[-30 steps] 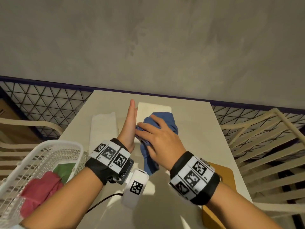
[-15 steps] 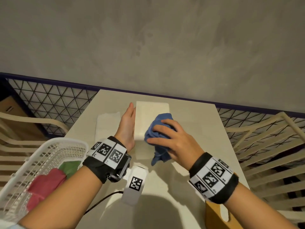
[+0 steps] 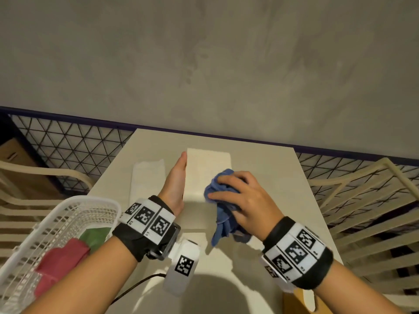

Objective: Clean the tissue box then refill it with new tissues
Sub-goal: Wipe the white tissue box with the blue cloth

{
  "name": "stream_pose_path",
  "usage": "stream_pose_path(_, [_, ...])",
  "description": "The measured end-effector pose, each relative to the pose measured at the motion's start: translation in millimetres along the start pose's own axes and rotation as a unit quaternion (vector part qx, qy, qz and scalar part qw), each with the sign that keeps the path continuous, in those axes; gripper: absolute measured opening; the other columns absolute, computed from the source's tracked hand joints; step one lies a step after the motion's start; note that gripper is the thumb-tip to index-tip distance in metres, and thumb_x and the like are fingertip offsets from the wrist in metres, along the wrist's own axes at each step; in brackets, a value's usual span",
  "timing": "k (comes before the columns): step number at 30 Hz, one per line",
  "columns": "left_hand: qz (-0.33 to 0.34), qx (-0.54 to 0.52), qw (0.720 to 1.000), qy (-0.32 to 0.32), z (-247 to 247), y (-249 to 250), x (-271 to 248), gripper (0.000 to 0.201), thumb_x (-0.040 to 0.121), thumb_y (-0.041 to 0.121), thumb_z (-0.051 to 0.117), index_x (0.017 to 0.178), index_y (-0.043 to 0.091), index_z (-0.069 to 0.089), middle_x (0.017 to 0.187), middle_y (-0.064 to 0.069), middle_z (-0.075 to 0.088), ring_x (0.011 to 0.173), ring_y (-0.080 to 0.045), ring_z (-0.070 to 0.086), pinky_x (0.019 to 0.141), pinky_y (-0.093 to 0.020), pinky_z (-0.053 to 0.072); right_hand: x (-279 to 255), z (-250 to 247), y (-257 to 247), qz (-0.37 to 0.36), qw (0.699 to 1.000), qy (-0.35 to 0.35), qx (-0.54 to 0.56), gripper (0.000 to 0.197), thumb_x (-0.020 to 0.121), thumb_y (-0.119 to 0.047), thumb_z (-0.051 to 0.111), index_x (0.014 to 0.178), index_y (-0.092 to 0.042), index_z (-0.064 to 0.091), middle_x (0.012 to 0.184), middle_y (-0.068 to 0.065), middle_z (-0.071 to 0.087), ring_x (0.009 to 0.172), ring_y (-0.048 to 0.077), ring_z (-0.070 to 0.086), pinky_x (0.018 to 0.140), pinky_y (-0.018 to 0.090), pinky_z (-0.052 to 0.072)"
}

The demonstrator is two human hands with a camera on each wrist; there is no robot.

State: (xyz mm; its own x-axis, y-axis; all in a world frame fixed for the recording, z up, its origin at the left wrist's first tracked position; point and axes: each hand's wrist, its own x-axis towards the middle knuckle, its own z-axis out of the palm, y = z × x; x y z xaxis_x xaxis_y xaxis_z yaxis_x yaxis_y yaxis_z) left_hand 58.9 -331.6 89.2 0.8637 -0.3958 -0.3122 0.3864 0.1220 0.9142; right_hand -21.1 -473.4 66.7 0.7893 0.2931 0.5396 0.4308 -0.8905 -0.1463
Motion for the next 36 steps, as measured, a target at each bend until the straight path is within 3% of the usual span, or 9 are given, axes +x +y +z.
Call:
stream_pose_path(2, [0.032, 0.056, 0.998, 0.007, 3, -3, -2, 0.054, 0.096, 0.049, 0.019, 0.140, 0.022, 0.035, 0.148, 0.006, 0.037, 0.134, -0.008, 0.034, 0.106, -0.024, 0.022, 1, 1, -2, 0.033, 0.999, 0.012, 0.003, 0.033, 0.076, -0.017, 0.047, 0.100, -0.021, 0.070, 0.108, 0.005, 0.067, 0.092, 0.020, 0.040, 0.067, 0.033, 0.056])
stream_pose_path(5, [0.064, 0.122, 0.990, -0.041, 12, -8, 0, 0.051, 0.096, 0.051, 0.016, 0.113, 0.025, 0.056, 0.106, 0.013, 0.070, 0.093, 0.009, 0.061, 0.077, -0.002, 0.041, 12, 6, -11, 0.004, 1.000, -0.006, -0.026, 0.034, 0.076, -0.018, 0.046, 0.100, -0.023, 0.068, 0.106, 0.003, 0.068, 0.089, 0.022, 0.041, 0.064, 0.028, 0.051])
stream_pose_path(7, [0.088, 0.142, 0.985, -0.048, 14, -10, 1, 0.056, 0.095, 0.050, 0.015, 0.113, 0.019, 0.058, 0.095, 0.010, 0.067, 0.090, 0.004, 0.063, 0.063, 0.002, 0.044, 28, 4, -5, 0.037, 0.999, -0.008, 0.009, 0.033, 0.077, -0.015, 0.048, 0.103, -0.021, 0.067, 0.108, 0.006, 0.067, 0.087, 0.029, 0.049, 0.068, 0.030, 0.048])
stream_pose_path(10, [0.154, 0.162, 0.973, -0.053, 13, -13, 0, 0.047, 0.091, 0.047, 0.024, 0.121, 0.019, 0.047, 0.100, 0.006, 0.061, 0.095, -0.002, 0.059, 0.074, -0.003, 0.045, 54, 0, 17, 0.137, 0.989, 0.047, 0.014, 0.033, 0.078, -0.009, 0.053, 0.106, -0.015, 0.069, 0.103, 0.014, 0.067, 0.078, 0.037, 0.057, 0.076, 0.027, 0.036])
stream_pose_path(15, [0.177, 0.172, 0.965, -0.083, 5, -12, 0, 0.070, 0.075, 0.058, 0.034, 0.132, 0.018, 0.042, 0.122, -0.002, 0.060, 0.111, -0.012, 0.059, 0.095, -0.026, 0.047, 69, 2, 14, 0.198, 0.980, 0.009, 0.002, 0.038, 0.088, -0.006, 0.051, 0.124, -0.018, 0.057, 0.127, 0.004, 0.056, 0.106, 0.032, 0.043, 0.086, 0.020, 0.029])
stream_pose_path(20, [0.175, 0.212, 0.956, -0.102, -3, -11, -1, 0.056, 0.080, 0.056, 0.023, 0.126, 0.029, 0.041, 0.126, 0.006, 0.056, 0.118, -0.001, 0.052, 0.101, -0.020, 0.040, 72, -2, 4, 0.135, 0.988, -0.037, 0.071, 0.043, 0.090, -0.002, 0.047, 0.129, -0.018, 0.052, 0.134, 0.001, 0.052, 0.115, 0.028, 0.043, 0.091, 0.018, 0.026])
stream_pose_path(26, [0.165, 0.191, 0.965, -0.075, -6, -4, -9, 0.027, 0.092, 0.043, 0.026, 0.104, 0.039, 0.050, 0.101, 0.019, 0.060, 0.084, 0.024, 0.056, 0.071, 0.004, 0.040, 69, -1, 15, 0.126, 0.970, -0.041, 0.206, 0.036, 0.088, -0.003, 0.054, 0.122, -0.015, 0.059, 0.130, 0.006, 0.058, 0.117, 0.011, 0.049, 0.094, -0.001, 0.028])
stream_pose_path(31, [0.114, 0.141, 0.977, -0.110, -10, -13, -9, 0.035, 0.090, 0.023, 0.052, 0.123, 0.036, 0.049, 0.118, 0.021, 0.059, 0.106, 0.010, 0.055, 0.086, -0.003, 0.044, 54, -12, 28, 0.241, 0.940, -0.072, 0.229, 0.029, 0.092, -0.018, 0.052, 0.119, -0.010, 0.061, 0.121, 0.009, 0.063, 0.110, 0.018, 0.056, 0.080, 0.001, 0.035])
stream_pose_path(36, [0.123, 0.137, 0.974, -0.133, -3, -7, -9, 0.044, 0.091, 0.007, 0.049, 0.129, 0.029, 0.046, 0.126, 0.016, 0.058, 0.115, 0.006, 0.053, 0.099, -0.013, 0.041, 58, -20, 21, 0.247, 0.937, -0.044, 0.244, 0.030, 0.087, -0.025, 0.060, 0.115, -0.015, 0.062, 0.110, 0.000, 0.065, 0.101, 0.010, 0.056, 0.079, 0.003, 0.037])
